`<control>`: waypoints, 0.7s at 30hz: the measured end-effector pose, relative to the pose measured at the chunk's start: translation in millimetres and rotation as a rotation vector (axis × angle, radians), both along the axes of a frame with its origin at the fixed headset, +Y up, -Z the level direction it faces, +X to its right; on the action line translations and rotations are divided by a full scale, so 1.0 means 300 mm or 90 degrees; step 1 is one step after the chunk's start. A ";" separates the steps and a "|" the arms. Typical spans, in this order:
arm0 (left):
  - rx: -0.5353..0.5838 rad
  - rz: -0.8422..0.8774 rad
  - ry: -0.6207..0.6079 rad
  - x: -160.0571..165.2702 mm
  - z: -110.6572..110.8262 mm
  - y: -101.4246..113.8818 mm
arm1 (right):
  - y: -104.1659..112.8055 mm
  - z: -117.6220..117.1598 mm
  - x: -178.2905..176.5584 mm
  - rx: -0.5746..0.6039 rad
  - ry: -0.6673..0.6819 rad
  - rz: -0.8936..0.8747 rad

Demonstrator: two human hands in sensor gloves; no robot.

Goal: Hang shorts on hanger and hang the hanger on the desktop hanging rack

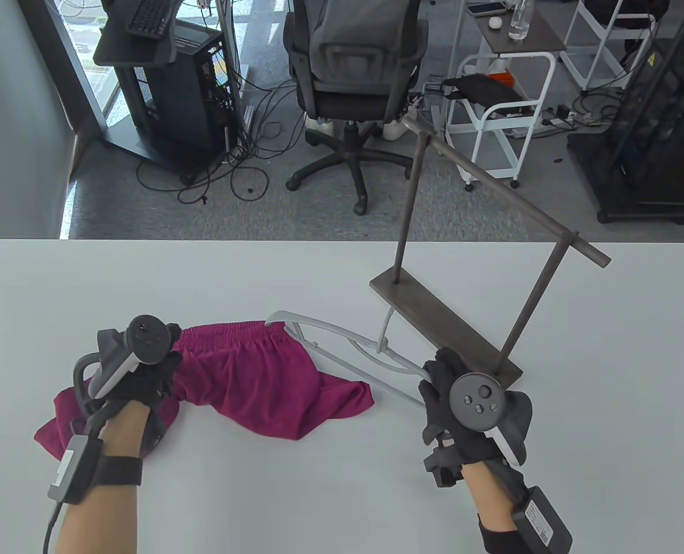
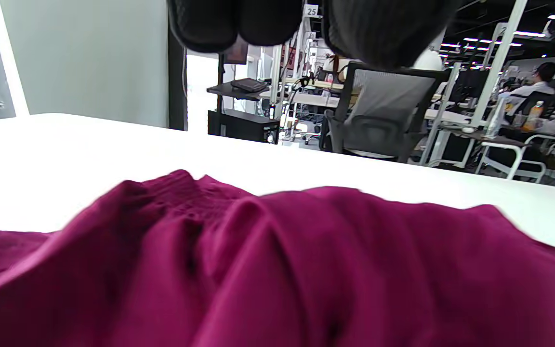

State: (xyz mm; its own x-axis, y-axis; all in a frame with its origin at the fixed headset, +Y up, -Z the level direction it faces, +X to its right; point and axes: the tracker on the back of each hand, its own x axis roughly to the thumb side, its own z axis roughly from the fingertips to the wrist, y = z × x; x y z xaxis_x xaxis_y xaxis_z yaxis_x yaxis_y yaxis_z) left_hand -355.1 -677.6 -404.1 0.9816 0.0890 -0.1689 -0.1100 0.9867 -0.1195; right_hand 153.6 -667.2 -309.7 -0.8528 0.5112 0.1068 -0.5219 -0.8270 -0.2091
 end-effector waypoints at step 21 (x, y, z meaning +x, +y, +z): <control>-0.159 -0.036 0.097 -0.233 -0.236 -0.271 | -0.038 -0.023 -0.005 -0.034 -0.017 0.028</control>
